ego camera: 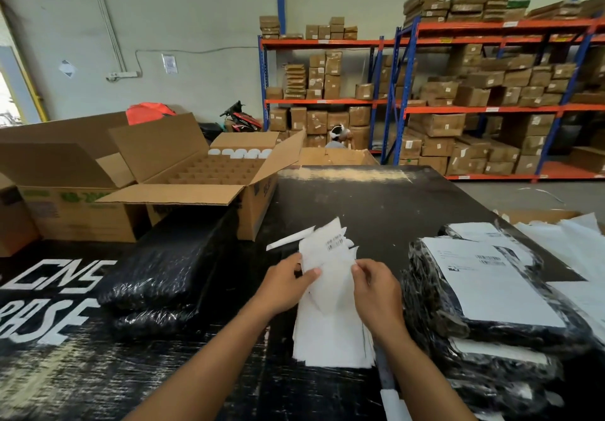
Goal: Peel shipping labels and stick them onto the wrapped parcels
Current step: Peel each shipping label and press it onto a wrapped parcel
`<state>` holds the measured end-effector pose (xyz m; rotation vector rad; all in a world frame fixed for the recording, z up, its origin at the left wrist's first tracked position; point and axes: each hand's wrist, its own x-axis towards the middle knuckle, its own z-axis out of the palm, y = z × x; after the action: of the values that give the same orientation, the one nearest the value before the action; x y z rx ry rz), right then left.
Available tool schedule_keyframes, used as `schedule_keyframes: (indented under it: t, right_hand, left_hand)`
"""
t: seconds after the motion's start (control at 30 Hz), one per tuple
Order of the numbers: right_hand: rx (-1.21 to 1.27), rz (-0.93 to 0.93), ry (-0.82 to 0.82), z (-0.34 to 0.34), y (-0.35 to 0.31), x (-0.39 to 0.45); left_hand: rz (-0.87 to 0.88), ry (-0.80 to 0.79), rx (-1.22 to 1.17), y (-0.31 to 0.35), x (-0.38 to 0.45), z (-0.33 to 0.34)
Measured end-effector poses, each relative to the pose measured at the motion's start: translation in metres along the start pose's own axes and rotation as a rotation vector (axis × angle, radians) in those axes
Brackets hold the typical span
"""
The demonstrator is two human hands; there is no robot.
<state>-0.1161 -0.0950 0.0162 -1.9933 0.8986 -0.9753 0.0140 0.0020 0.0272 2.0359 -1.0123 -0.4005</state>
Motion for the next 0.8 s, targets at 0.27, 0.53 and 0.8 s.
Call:
schedule_keyframes:
  t: [0.27, 0.53, 0.8]
  right_hand:
    - [0.204, -0.102, -0.105, -0.022, -0.033, 0.000]
    - [0.245, -0.151, -0.167, -0.052, -0.062, 0.013]
    - [0.157, -0.204, -0.157, -0.092, -0.100, 0.053]
  left_hand:
    - [-0.078, 0.159, -0.644, 0.043, 0.015, -0.045]
    - [0.085, 0.027, -0.721, 0.071, 0.010, -0.083]
    - [0.158, -0.064, -0.525, 0.081, 0.009, -0.098]
